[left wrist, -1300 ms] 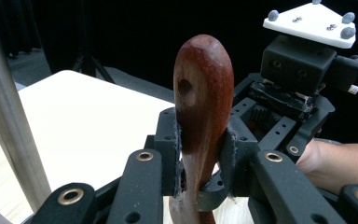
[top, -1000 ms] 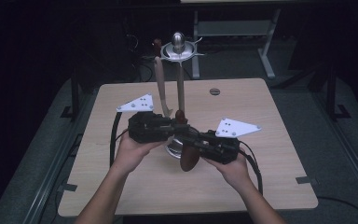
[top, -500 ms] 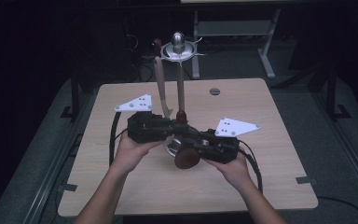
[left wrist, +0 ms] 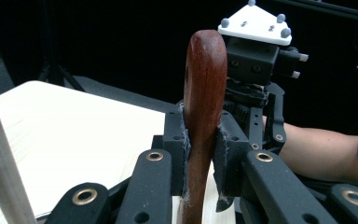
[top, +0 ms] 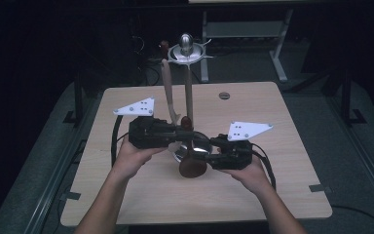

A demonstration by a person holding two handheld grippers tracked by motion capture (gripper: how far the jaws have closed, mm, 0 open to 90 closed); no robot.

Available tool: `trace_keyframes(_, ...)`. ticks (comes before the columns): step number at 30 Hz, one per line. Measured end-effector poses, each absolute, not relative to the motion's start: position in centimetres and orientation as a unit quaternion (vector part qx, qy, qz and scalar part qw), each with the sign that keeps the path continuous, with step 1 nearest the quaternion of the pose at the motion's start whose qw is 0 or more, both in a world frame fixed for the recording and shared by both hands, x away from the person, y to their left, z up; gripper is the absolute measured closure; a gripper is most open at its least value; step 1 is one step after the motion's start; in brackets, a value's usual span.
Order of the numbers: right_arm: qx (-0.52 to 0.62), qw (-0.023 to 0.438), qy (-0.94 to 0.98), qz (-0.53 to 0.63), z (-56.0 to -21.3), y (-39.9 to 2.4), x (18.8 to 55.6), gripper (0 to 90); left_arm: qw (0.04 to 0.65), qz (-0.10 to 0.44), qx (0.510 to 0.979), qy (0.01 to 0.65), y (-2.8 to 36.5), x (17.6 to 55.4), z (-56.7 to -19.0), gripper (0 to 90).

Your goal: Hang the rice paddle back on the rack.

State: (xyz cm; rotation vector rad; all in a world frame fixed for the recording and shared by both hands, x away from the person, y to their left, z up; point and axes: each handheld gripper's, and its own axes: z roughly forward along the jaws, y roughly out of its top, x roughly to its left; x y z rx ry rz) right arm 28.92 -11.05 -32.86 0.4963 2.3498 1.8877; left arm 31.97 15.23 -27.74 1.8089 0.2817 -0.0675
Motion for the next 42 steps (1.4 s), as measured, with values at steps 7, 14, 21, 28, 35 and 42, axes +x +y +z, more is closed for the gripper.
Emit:
trace_keyframes(7,0.167,0.047,0.769,0.615,-32.8,-11.9,28.9,48.7,0.605,-0.032,0.788,0.107,15.5,32.4,-27.7,77.4)
trace_keyframes(14,0.196,0.074,0.781,0.589,-32.9,-13.0,29.0,34.7,0.606,-0.033,0.787,0.107,15.9,33.1,-27.4,77.4)
trace_keyframes(21,0.227,0.109,0.797,0.548,-33.9,-14.3,29.0,26.4,0.598,-0.032,0.795,0.098,15.7,33.7,-26.5,77.3)
trace_keyframes(28,0.264,0.125,0.795,0.531,-36.0,-16.1,28.7,24.3,0.591,-0.035,0.801,0.092,15.2,33.9,-25.5,77.3)
trace_keyframes(35,0.296,0.129,0.801,0.505,-38.5,-17.7,28.2,23.1,0.589,-0.035,0.803,0.09,15.0,34.3,-24.6,77.3)
trace_keyframes(42,0.321,0.134,0.802,0.486,-39.9,-18.9,28.1,20.2,0.584,-0.032,0.807,0.087,15.0,35.0,-23.4,77.3)
